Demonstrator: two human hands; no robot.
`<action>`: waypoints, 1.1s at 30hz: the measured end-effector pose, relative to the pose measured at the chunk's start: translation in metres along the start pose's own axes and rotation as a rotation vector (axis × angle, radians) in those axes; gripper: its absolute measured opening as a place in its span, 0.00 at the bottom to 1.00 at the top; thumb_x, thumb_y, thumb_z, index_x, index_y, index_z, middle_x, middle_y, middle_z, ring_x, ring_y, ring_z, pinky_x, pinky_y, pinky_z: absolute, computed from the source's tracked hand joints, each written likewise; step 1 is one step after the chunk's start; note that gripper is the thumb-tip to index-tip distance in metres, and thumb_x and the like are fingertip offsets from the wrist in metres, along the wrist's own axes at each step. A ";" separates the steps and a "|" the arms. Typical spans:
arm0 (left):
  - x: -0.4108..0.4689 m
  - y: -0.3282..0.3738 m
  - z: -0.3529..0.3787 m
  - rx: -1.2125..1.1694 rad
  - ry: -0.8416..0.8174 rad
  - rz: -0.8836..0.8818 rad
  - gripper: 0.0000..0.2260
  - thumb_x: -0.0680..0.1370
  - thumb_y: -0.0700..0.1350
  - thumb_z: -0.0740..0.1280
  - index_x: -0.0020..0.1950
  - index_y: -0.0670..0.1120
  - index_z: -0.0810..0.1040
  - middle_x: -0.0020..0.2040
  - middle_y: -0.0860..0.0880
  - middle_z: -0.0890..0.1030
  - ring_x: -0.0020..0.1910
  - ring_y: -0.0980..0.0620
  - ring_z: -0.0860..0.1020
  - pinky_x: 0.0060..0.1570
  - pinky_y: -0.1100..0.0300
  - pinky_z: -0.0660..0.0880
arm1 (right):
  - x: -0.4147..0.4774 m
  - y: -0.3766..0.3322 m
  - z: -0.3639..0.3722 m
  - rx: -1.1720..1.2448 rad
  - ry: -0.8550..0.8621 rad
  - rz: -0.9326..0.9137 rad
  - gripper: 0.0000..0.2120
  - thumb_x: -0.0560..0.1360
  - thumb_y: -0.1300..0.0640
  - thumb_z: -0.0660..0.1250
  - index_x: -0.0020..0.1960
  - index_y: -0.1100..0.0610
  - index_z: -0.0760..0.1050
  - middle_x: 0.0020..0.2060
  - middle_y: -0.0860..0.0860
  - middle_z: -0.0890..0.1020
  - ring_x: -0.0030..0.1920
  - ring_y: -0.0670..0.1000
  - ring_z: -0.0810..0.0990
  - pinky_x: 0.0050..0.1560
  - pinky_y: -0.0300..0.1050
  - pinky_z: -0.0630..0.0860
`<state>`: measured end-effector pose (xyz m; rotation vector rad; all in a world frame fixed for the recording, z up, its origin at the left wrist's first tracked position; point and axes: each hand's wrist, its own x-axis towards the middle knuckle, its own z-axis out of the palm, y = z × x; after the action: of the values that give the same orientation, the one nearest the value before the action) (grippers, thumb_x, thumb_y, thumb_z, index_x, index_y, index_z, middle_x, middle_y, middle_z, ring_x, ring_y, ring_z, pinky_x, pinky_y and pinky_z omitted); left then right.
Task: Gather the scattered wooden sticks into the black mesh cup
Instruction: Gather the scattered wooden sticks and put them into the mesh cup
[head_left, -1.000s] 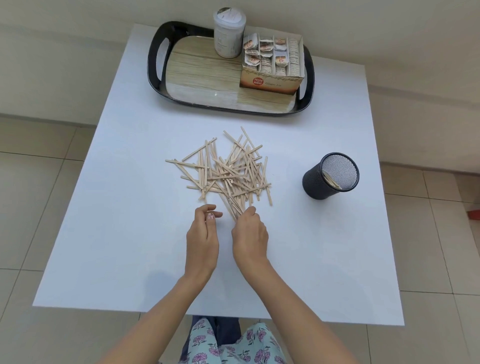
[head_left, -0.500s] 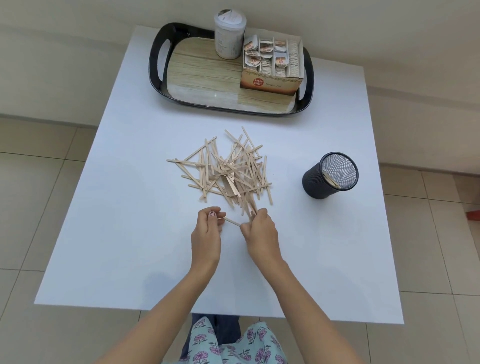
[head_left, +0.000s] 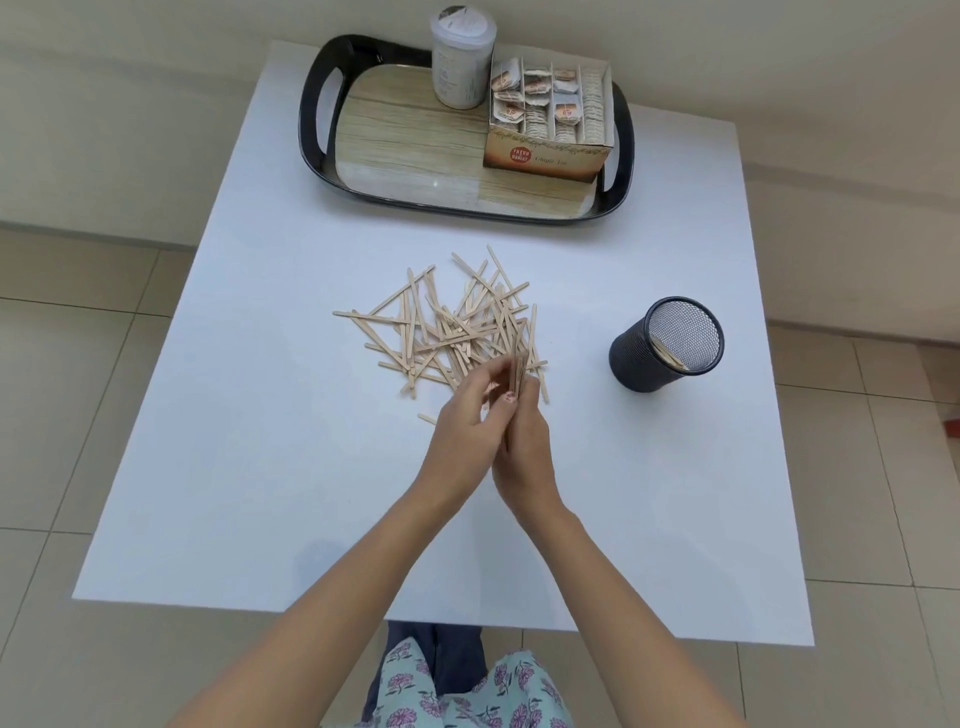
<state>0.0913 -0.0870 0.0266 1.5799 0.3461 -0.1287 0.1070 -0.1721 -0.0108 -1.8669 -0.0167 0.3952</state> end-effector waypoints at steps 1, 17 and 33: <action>0.000 0.002 0.001 0.020 -0.007 0.033 0.17 0.81 0.39 0.60 0.68 0.51 0.72 0.64 0.59 0.76 0.63 0.69 0.71 0.59 0.76 0.66 | 0.001 0.001 0.001 -0.008 0.010 -0.029 0.24 0.77 0.36 0.50 0.62 0.46 0.74 0.56 0.43 0.82 0.57 0.40 0.79 0.49 0.30 0.76; -0.009 -0.031 0.011 0.125 -0.103 0.107 0.14 0.82 0.30 0.52 0.64 0.39 0.71 0.73 0.52 0.68 0.74 0.64 0.57 0.75 0.58 0.55 | 0.002 0.034 0.015 0.259 0.052 0.095 0.12 0.72 0.44 0.59 0.37 0.51 0.68 0.42 0.46 0.77 0.54 0.40 0.78 0.51 0.36 0.73; 0.001 -0.016 0.005 -0.413 0.117 -0.129 0.14 0.85 0.47 0.51 0.51 0.46 0.75 0.55 0.52 0.83 0.55 0.57 0.80 0.49 0.62 0.77 | -0.019 0.026 0.013 -0.055 0.158 -0.212 0.10 0.80 0.59 0.61 0.59 0.53 0.76 0.48 0.46 0.78 0.46 0.41 0.77 0.45 0.34 0.73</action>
<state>0.0881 -0.0914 0.0112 1.1586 0.5309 -0.0588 0.0808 -0.1727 -0.0338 -1.9233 -0.1185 0.1017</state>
